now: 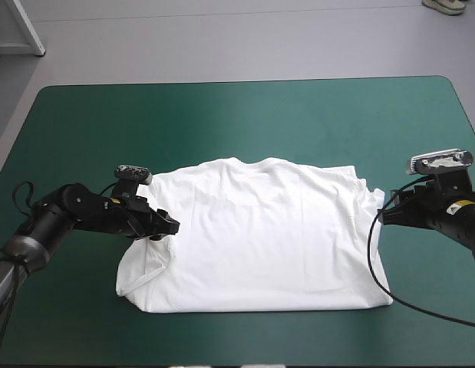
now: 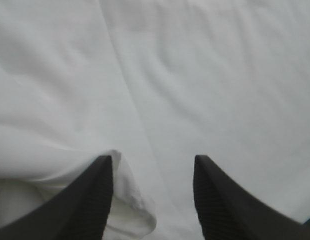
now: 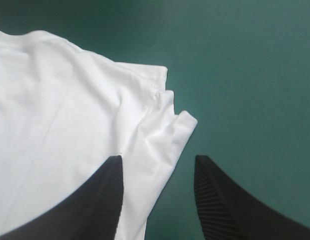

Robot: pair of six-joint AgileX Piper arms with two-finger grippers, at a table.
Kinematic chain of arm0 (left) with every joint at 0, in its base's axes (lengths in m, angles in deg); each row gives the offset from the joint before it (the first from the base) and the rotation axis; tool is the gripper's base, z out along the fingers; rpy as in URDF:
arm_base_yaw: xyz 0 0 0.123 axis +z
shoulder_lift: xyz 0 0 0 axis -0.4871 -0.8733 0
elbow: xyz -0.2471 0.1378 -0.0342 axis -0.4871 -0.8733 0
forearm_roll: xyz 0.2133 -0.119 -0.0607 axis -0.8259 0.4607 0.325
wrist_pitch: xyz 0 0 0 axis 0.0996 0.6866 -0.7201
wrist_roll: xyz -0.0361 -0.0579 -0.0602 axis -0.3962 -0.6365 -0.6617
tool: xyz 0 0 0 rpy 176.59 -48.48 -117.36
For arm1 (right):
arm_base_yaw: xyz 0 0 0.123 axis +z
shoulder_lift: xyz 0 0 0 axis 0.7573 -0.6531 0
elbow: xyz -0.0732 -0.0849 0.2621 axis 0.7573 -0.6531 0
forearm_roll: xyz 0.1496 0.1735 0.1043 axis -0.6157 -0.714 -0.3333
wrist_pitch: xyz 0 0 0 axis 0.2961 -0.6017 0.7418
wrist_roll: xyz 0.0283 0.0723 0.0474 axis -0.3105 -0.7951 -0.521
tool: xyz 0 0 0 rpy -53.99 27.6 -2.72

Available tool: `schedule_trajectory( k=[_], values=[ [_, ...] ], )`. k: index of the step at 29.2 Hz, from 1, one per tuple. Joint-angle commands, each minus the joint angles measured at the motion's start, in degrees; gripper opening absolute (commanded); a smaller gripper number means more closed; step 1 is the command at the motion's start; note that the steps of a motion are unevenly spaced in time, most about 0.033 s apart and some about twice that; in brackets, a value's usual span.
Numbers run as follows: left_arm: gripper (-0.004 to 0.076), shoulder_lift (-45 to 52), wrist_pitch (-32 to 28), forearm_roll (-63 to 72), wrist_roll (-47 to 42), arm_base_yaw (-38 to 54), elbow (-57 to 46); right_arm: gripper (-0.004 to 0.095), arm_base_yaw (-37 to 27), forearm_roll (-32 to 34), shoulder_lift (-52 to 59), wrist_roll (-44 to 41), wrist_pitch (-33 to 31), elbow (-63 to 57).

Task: Fold the cloth

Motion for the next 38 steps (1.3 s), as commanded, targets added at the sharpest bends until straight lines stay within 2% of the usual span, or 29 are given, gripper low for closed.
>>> schedule_trajectory(
  k=[1,4,8,13,19,24,33,36,38],
  values=[
    [0.0374,4.32,-0.39,-0.07,-0.6,-0.28,1.85,0.0436,-0.12,0.12,-4.14,-0.34,2.72,1.11],
    [0.0373,6.81,0.13,-4.79,-3.45,-0.28,1.85,0.0387,-0.12,0.12,-8.74,0.31,3.14,1.11],
    [0.0373,8.9,2.74,-11.33,-7.79,-0.28,1.41,0.0377,-0.12,1.27,-12.0,0.42,3.94,1.11],
    [0.0371,11.47,1.93,-14.06,-10.38,-0.28,0.17,0.0382,-0.12,1.36,-16.29,0.83,12.89,1.11],
    [0.0371,13.18,2.69,-14.06,-10.63,-0.28,0.17,0.0432,-0.12,0.34,-25.14,1.45,17.25,1.69],
    [0.037,13.53,3.18,-14.06,-10.63,-0.28,0.17,0.0432,-0.12,-4.73,-31.13,4.19,21.7,3.42],
    [0.037,13.53,3.84,-14.38,-10.77,-0.28,0.17,0.0423,-0.12,-4.1,-39.43,4.45,21.61,7.55],
    [0.0367,13.53,3.73,-14.66,-10.77,-0.28,0.17,0.0386,-0.12,-3.55,-40.62,4.34,20.27,7.55],
    [0.0367,13.53,3.51,-15.14,-10.92,-0.28,0.17,0.0328,-0.12,-3.51,-40.96,4.34,18.91,7.43]
  ],
)
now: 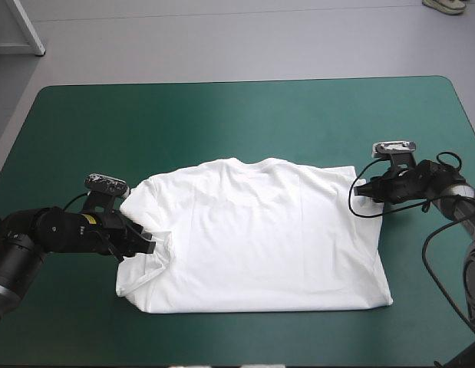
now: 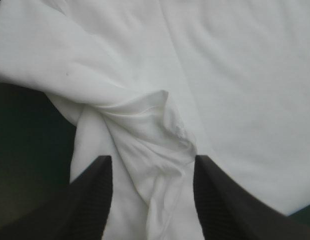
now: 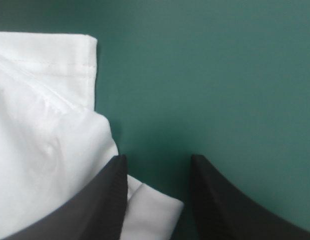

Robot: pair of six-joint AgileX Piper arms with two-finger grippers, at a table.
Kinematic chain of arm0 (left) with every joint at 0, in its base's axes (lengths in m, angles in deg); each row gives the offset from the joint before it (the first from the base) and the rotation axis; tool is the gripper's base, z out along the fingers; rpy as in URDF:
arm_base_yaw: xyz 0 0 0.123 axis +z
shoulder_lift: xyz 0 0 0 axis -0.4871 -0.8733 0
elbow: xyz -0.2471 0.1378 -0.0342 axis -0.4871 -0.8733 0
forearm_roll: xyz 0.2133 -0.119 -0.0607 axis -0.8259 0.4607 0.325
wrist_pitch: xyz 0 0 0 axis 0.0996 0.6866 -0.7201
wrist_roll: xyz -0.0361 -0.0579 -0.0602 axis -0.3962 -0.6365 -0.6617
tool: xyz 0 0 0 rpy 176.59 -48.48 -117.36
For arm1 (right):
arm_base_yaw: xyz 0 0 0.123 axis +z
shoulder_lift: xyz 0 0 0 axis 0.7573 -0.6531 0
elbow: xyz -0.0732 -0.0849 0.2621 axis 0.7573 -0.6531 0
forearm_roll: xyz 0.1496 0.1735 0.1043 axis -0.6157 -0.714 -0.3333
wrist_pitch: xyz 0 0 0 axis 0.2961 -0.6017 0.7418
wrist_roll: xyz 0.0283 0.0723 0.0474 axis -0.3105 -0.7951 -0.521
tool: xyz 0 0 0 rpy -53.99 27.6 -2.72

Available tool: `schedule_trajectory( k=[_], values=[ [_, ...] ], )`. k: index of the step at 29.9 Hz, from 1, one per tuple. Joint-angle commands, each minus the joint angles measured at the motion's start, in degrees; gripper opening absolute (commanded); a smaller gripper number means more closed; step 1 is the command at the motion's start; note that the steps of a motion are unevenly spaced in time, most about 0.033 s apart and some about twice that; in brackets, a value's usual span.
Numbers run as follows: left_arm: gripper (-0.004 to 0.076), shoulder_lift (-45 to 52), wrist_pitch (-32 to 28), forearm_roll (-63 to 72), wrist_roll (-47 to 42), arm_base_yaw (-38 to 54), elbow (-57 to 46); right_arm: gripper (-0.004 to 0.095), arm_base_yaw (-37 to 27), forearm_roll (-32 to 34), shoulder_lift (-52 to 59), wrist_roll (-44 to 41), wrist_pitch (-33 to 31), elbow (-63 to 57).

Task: Fold the cloth

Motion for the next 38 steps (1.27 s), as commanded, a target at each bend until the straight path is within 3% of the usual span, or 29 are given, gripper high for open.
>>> schedule_trajectory(
  k=[1,5,8,19,27,35,38],
  values=[
    [0.0367,1.08,-1.92,0.36,-0.58,-0.28,1.43,0.0285,-0.12,0.03,1.43,0.44,-0.78,1.52],
    [0.0367,1.08,-2.78,-0.08,-0.86,-0.28,1.43,0.0079,-0.12,0.03,1.43,0.57,-1.6,1.52],
    [0.0367,1.08,-3.28,-0.08,-1.01,-0.28,1.43,0.0002,-0.12,0.03,1.43,0.57,-1.75,1.52],
    [0.0367,1.08,-3.28,-0.21,-1.66,-0.28,1.53,0.0001,-0.01,-0.72,10.89,0.57,-2.5,1.63],
    [0.0367,1.08,-3.4,-0.33,-1.66,-0.28,1.53,0.0,0.12,-12.54,14.37,8.87,-9.8,1.5],
    [0.0367,1.08,-2.77,-1.22,-1.66,-0.28,1.53,0.0005,8.73,-14.71,13.63,10.06,-10.62,1.5],
    [0.0367,1.08,-0.98,-3.01,-1.8,-0.28,1.53,0.0067,12.29,-14.71,12.62,10.06,-10.38,1.5]
  ],
)
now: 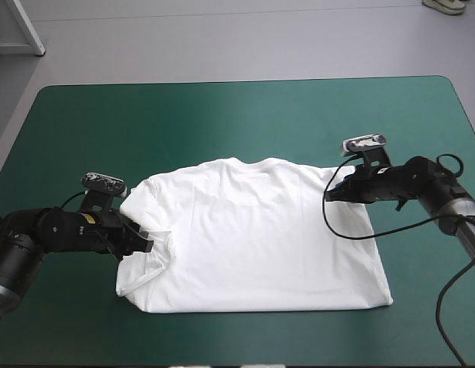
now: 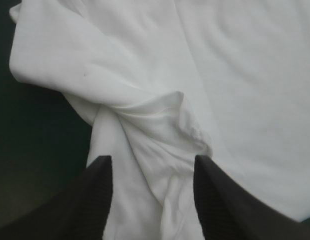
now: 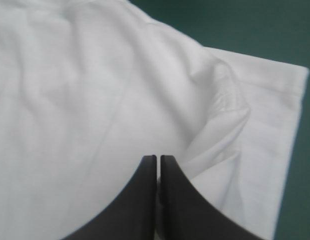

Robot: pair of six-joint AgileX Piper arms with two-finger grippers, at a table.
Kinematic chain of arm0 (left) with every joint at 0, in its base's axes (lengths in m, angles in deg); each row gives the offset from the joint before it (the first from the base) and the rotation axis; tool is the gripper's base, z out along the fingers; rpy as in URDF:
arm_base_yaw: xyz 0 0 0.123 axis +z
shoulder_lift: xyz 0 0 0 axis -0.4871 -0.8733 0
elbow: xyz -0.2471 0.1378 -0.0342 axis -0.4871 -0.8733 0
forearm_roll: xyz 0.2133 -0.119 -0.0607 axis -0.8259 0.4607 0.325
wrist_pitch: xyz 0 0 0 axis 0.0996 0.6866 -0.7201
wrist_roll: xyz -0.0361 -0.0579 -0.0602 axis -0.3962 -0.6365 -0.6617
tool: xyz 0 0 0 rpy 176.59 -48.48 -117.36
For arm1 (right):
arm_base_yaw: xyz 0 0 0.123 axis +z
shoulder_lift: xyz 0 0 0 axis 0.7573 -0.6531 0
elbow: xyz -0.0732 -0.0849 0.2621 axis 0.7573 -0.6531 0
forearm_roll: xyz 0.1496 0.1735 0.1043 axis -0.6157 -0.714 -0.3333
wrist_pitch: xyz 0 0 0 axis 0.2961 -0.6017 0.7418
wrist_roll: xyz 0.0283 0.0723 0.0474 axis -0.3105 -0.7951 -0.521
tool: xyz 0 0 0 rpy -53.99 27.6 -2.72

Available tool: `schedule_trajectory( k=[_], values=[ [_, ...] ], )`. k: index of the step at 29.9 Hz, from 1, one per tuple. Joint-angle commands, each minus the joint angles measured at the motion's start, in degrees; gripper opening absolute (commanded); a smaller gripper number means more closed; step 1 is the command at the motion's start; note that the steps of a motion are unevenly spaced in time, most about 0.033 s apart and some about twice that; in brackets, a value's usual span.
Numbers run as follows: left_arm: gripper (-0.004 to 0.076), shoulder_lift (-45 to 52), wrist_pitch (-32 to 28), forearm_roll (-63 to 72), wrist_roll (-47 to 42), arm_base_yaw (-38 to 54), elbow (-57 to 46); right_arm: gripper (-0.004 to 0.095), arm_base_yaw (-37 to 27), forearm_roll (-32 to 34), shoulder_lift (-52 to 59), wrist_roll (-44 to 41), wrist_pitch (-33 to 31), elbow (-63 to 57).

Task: Fold the cloth

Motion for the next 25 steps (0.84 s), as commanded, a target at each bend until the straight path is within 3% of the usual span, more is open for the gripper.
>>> schedule_trajectory(
  k=[1,3,6,8,11,13,18,25],
  values=[
    [0.0367,1.08,0.47,-1.02,-1.03,-0.28,1.53,0.0113,2.98,-1.62,0.63,0.65,1.47,1.38],
    [0.0367,1.08,0.86,-2.44,-2.16,-0.28,1.53,0.0276,2.96,-1.6,0.38,0.79,1.66,1.38],
    [0.0367,2.13,1.01,-3.17,-2.97,-0.28,1.53,0.0629,2.73,-1.06,1.03,0.79,1.31,1.64],
    [0.0367,3.72,1.94,-3.58,-3.08,-0.28,1.53,0.07,2.73,-0.59,1.78,0.65,-0.81,1.93],
    [0.0367,6.7,5.3,-7.9,-6.22,-0.28,1.29,0.0635,2.73,0.2,4.04,0.06,-4.87,2.72],
    [0.0367,9.06,7.28,-10.25,-9.18,-0.28,-0.53,0.052,2.73,0.2,6.26,-0.73,-8.0,3.06],
    [0.0367,14.42,5.57,-10.37,-12.73,-0.28,-9.14,0.0312,2.73,1.32,13.02,-2.85,-15.01,3.06],
    [0.0364,14.22,-0.11,-5.26,-9.79,-0.28,-13.82,0.0284,2.73,2.02,21.62,-5.97,-17.13,3.06]
  ],
)
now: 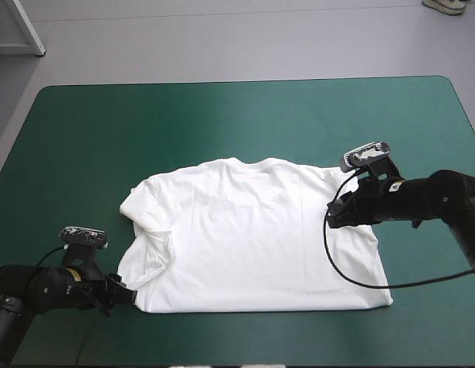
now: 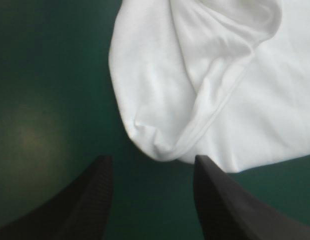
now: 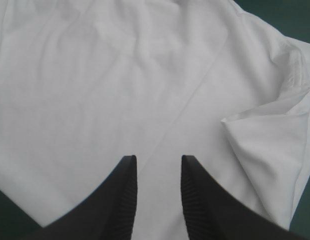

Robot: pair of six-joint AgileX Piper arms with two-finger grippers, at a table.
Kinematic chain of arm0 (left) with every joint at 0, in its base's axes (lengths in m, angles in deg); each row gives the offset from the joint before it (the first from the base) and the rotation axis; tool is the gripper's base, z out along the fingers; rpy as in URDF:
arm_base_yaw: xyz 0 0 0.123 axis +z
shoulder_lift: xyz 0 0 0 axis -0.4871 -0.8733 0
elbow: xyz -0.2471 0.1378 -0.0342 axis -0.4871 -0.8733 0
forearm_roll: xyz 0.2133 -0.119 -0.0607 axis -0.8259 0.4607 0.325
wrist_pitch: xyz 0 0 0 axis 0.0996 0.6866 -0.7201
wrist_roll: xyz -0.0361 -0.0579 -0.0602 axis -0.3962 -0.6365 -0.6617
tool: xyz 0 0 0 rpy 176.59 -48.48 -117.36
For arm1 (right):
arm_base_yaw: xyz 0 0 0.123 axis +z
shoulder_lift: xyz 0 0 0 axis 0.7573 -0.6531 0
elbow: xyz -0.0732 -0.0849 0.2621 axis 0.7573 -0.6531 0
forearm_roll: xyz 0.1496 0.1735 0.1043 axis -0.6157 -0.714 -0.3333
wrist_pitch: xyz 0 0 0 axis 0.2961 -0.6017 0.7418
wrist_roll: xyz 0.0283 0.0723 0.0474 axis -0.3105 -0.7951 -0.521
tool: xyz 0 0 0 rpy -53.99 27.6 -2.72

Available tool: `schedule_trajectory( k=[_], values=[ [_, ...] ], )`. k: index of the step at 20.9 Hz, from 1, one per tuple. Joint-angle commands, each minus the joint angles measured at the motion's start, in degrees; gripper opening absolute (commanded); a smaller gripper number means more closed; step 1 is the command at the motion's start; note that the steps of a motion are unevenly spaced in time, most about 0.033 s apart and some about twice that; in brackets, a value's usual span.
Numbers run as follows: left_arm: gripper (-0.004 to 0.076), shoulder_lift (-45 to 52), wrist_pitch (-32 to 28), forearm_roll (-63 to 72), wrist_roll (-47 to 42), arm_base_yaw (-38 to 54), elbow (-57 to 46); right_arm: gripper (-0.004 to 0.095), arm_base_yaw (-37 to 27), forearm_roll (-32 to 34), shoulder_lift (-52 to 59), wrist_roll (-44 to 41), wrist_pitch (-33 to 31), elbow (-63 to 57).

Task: Fold the cloth

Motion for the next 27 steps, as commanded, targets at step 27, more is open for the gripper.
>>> schedule_trajectory(
  k=[27],
  values=[
    [0.027,-17.78,-3.28,5.03,8.38,-0.28,-0.26,0.0285,-0.16,11.73,6.62,-9.08,-3.8,-7.75]
  ],
)
